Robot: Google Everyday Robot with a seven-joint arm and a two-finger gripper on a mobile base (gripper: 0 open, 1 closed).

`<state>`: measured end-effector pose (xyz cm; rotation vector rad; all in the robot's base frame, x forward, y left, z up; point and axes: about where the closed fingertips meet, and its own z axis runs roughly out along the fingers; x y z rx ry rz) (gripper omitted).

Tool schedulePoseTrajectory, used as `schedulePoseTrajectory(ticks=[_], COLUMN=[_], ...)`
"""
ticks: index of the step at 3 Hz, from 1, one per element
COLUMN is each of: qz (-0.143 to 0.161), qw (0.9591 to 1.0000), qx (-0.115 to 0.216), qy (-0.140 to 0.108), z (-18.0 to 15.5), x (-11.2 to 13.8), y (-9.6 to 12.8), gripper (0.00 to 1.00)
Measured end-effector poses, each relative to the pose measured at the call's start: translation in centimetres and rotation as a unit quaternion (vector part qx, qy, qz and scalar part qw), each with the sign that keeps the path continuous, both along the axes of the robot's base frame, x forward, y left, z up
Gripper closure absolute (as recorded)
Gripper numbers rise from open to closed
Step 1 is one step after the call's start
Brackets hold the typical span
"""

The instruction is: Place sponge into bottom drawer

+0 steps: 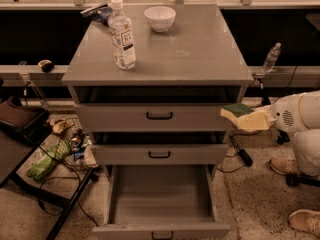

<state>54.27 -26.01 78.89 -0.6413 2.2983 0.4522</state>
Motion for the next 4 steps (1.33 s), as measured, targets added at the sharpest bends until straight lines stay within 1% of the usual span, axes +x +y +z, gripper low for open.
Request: schedulePoseTrajectory(ticks=[1,2,3,4], qz=[0.000,0.012,0.033,0.043], qw=[1.0000,0.9999,0.9985,0.9930], qx=[0.000,-0.003,0.018,0.051], qy=[0.000,0.005,0.040,0.097], z=[0.0,-0.7,-5.9,-14.8], x=[0.0,0.1,-0.9,-3.9], y=[0.0,1.1,3.7,6.5], gripper=[1.00,1.00,1.00,1.00])
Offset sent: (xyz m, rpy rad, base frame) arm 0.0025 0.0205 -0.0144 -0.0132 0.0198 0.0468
